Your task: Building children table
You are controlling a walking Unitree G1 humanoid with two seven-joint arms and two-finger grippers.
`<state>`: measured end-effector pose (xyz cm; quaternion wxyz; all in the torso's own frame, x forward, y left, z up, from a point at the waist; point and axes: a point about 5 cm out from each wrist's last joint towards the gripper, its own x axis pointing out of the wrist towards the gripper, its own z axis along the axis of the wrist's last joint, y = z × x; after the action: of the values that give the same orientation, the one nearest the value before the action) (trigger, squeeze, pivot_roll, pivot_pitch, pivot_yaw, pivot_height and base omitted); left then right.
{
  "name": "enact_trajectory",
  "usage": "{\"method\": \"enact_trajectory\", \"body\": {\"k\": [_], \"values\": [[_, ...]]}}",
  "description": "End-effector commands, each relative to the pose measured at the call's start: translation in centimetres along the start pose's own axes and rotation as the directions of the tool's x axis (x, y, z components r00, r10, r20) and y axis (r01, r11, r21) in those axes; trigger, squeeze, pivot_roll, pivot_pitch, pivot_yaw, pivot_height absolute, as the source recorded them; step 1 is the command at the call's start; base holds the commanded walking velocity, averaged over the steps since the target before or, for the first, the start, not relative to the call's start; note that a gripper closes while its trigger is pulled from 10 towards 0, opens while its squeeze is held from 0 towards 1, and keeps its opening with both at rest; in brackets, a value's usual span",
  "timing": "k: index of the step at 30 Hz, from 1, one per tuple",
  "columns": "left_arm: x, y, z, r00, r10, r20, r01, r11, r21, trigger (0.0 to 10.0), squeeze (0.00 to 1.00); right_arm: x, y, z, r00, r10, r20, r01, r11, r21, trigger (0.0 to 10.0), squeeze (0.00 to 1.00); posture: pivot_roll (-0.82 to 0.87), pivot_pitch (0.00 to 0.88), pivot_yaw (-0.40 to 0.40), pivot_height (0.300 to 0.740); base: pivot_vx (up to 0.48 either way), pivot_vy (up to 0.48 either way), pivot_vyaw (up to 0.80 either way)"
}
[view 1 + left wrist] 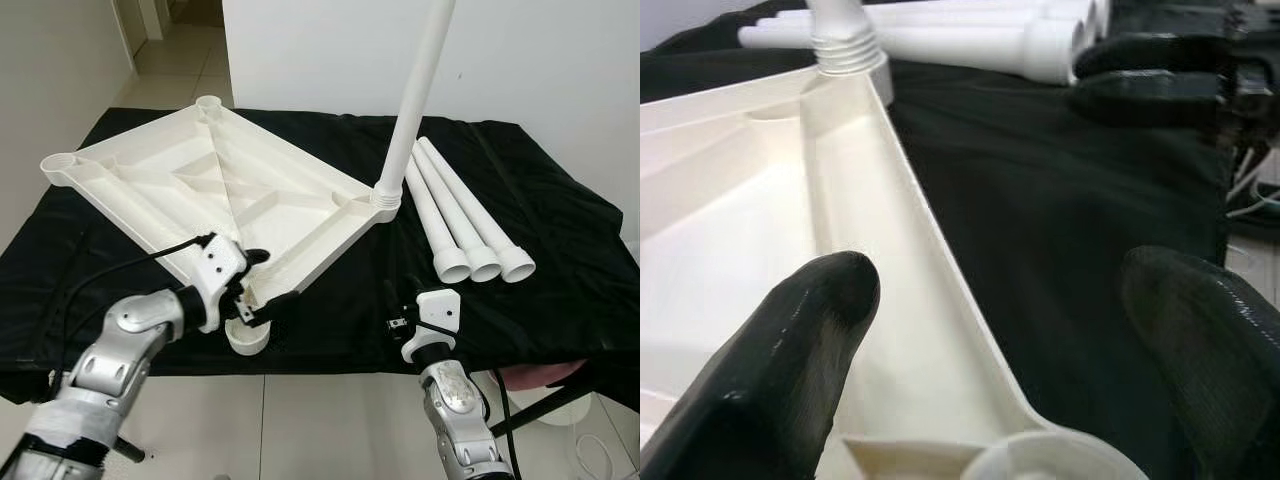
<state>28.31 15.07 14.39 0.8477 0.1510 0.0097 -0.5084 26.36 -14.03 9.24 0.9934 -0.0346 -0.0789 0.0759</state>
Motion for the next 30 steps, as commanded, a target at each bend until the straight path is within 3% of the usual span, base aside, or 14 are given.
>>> {"method": "enact_trajectory", "body": {"k": [1, 15, 30], "values": [[-0.3, 0.2, -0.4, 1.000, -0.005, -0.029, 0.006, 1.000, 0.020, 10.0, 0.00, 0.1, 0.0, 0.0, 1.000, 0.004, 0.001, -0.004, 1.000, -0.007, 10.0, 0.00, -0.05, 0.000, -0.016, 0.740, 0.000, 0.000, 0.00], [-1.7, 1.4, -1.6, 0.993, 0.017, -0.114, -0.008, 0.997, 0.083, 10.0, 0.00, -0.9, 0.4, 0.3, 0.995, 0.102, 0.001, -0.102, 0.995, 0.009, 10.0, 0.00, -0.05, 0.000, -0.021, 0.740, 0.000, 0.000, 0.00], [-2.1, 1.4, -2.4, 0.980, 0.003, -0.197, 0.033, 0.984, 0.177, 10.0, 0.00, -1.4, 0.3, 0.1, 0.992, 0.123, -0.013, -0.123, 0.992, 0.012, 10.0, 0.00, -0.06, 0.000, -0.028, 0.740, 0.000, 0.000, 0.00]]}}
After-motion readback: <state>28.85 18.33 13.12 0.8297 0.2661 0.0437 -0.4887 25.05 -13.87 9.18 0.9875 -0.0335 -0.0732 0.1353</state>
